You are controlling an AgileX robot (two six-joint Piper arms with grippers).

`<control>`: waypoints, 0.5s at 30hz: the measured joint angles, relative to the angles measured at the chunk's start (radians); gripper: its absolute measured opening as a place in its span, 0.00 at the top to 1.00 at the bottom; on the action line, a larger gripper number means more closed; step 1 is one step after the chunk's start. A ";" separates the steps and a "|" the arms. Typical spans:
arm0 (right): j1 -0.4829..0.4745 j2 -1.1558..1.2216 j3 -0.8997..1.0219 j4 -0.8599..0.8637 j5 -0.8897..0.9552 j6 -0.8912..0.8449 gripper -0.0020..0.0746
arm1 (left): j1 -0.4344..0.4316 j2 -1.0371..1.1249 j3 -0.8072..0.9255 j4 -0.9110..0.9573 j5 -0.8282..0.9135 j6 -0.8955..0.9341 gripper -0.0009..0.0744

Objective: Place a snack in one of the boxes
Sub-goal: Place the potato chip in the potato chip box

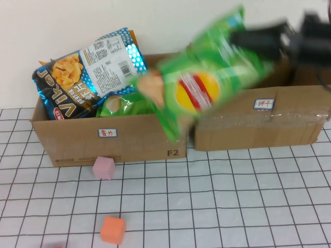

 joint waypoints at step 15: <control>0.121 0.565 -0.816 0.000 -0.209 0.227 0.97 | 0.000 -0.042 0.103 -0.017 -0.017 -0.008 0.99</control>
